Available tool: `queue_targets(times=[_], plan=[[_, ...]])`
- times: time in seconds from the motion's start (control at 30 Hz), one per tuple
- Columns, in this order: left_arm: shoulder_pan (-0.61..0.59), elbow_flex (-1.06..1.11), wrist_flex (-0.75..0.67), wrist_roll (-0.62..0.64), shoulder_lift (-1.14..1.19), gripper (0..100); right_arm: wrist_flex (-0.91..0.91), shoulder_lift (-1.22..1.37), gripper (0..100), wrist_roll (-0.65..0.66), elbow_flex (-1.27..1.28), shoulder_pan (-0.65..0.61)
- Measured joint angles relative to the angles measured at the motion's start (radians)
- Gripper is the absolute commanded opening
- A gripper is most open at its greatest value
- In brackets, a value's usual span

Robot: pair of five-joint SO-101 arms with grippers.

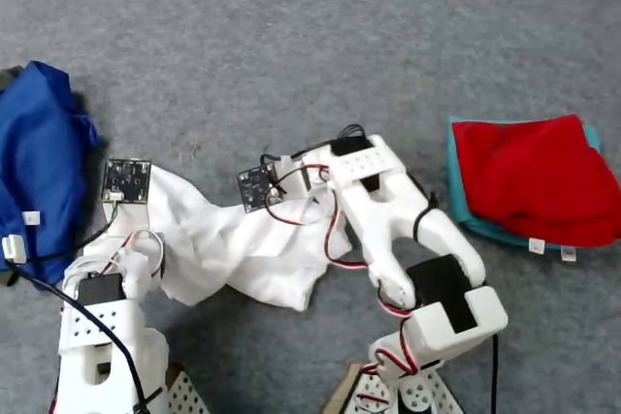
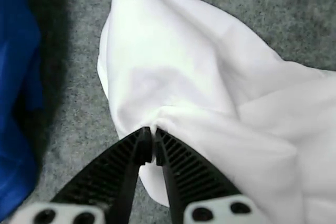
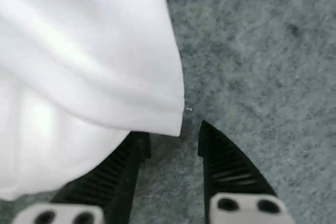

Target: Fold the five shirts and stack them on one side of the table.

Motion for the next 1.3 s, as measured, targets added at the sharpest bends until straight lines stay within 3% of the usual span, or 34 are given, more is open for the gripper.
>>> queue_targets(times=[0.73, 0.9, 1.3], plan=[[0.0, 0.0, 0.0, 0.0, 0.0, 2, 0.0, 0.0, 16.2, 0.0, 0.0, -0.064], [0.0, 0.0, 0.0, 0.0, 0.0, 2, 0.0, 0.0, 0.8, 0.0, 0.0, -0.064], [0.0, 0.0, 0.0, 0.0, 0.0, 2, -0.032, 0.0, 0.4, 0.0, -0.005, -0.064]])
